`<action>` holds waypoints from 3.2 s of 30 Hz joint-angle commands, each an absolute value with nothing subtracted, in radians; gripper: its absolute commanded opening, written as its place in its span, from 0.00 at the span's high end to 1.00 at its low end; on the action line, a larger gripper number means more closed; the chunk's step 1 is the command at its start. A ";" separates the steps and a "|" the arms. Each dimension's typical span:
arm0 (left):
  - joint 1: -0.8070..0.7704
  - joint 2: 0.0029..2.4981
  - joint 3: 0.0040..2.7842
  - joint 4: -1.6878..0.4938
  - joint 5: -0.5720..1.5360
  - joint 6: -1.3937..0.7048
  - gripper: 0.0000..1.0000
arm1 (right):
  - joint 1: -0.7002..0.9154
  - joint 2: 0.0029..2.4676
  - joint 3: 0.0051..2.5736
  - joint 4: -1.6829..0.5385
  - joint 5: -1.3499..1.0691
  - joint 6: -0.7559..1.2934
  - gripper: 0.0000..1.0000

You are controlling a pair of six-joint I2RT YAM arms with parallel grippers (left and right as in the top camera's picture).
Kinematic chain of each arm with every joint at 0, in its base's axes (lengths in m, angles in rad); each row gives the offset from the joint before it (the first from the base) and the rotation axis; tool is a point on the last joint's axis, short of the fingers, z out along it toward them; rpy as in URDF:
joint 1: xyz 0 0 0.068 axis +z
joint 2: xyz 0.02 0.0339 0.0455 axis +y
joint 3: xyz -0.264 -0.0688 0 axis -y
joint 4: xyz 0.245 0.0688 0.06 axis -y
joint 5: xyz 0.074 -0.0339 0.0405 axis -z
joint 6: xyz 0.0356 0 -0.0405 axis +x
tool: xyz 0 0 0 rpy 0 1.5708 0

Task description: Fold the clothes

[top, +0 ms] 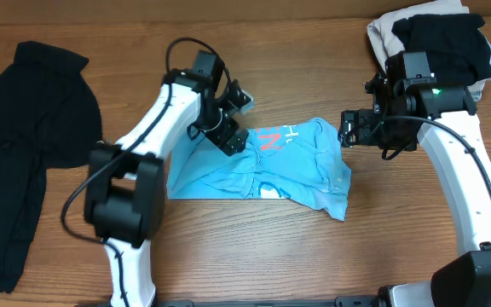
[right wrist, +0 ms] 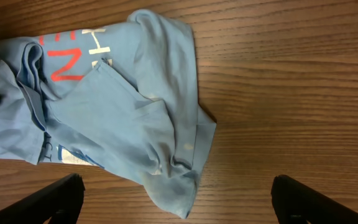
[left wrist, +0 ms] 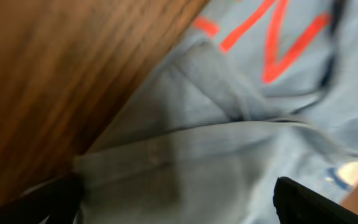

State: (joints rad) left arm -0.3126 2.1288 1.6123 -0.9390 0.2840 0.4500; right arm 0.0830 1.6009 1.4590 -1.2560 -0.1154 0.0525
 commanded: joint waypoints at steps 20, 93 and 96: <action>-0.265 2.156 1.763 -1.052 0.268 0.389 0.19 | 0.084 1.597 1.472 -1.224 -0.113 0.056 0.00; -0.248 2.126 1.897 -1.340 0.482 0.417 0.96 | 0.084 1.597 1.415 -1.168 -0.113 0.056 0.00; -0.285 2.122 1.898 -1.391 0.517 0.411 0.96 | 0.084 1.597 1.415 -1.167 -0.113 0.056 0.00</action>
State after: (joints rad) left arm -0.2379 2.1567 1.8774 -1.3567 0.4358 0.4210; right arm 0.0830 1.6012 1.4181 -1.1706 -0.1158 0.0521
